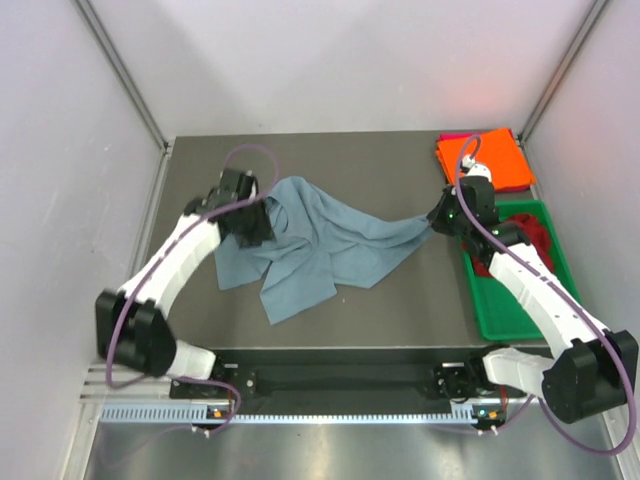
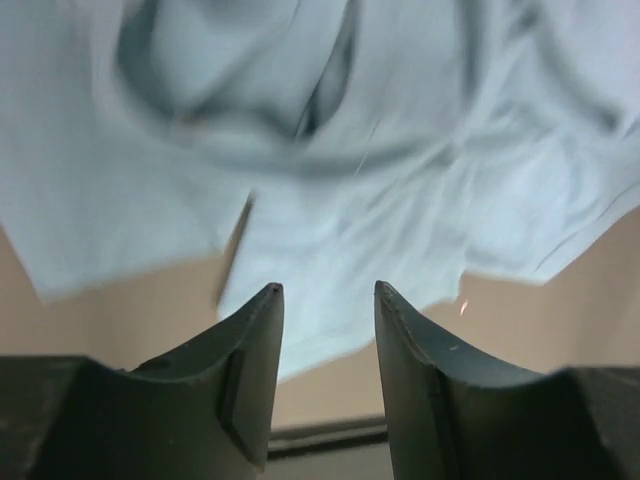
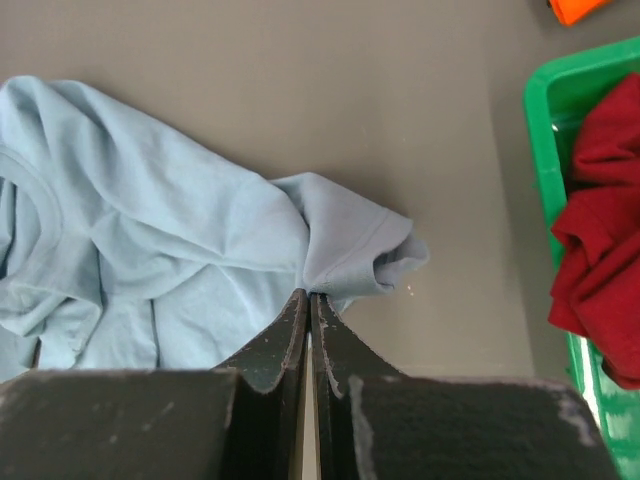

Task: Fold and stack the t-shirts
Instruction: Flatten the tshirt out

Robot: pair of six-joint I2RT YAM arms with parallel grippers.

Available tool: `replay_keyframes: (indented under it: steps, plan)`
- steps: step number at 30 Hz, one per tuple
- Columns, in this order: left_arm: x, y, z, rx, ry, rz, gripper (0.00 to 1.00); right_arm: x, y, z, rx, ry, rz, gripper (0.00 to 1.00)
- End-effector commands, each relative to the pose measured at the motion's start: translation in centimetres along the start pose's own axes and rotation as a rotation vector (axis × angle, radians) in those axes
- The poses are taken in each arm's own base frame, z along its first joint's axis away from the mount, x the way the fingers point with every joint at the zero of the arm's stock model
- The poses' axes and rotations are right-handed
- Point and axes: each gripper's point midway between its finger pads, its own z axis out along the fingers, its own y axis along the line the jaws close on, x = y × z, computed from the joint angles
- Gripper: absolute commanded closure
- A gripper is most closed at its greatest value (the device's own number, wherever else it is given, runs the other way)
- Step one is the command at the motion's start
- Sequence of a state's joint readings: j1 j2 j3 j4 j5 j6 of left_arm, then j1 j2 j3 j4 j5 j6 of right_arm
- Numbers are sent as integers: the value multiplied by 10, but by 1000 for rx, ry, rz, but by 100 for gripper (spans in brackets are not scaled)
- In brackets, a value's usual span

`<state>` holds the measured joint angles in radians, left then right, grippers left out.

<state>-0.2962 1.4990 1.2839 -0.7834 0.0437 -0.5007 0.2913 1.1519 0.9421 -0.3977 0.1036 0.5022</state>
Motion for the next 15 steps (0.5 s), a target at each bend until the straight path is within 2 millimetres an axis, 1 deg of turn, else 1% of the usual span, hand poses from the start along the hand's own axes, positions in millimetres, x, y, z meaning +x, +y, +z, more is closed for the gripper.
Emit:
replay_keyframes:
  steps: [1, 2, 3, 5, 6, 7, 8, 9, 11, 12, 14, 15]
  plan:
    - [41, 12, -1, 22, -12, -141, 53, -18, 12, 2, -53, -67, 18, 100]
    - [45, 10, -8, 46, -44, -149, 53, -18, 12, 3, -53, -68, 17, 100]
    - [65, 17, -2, 21, -10, -173, 53, -17, 12, 4, -55, -67, 19, 100]
    - [81, 20, 1, 22, 3, -192, 52, -17, 14, 4, -63, -66, 18, 100]
    - [98, 22, 8, 13, 37, -215, 52, -16, 15, 5, -68, -62, 18, 100]
    - [108, 21, 10, 21, 60, -223, 52, -16, 16, 5, -74, -64, 17, 100]
    - [124, 25, 16, 6, 94, -252, 52, -16, 16, 6, -77, -64, 19, 100]
    - [132, 19, 18, 21, 103, -246, 52, -14, 16, 7, -79, -59, 18, 100]
    - [143, 18, 21, 17, 102, -257, 52, -10, 17, 9, -87, -43, 17, 100]
    - [156, 17, 24, 12, 116, -273, 52, -7, 17, 9, -91, -31, 17, 100]
    - [170, 25, 26, -10, 120, -305, 52, -5, 18, 8, -101, -33, 21, 100]
    - [173, 30, 27, -33, 106, -302, 52, -3, 17, 8, -100, -32, 20, 100]
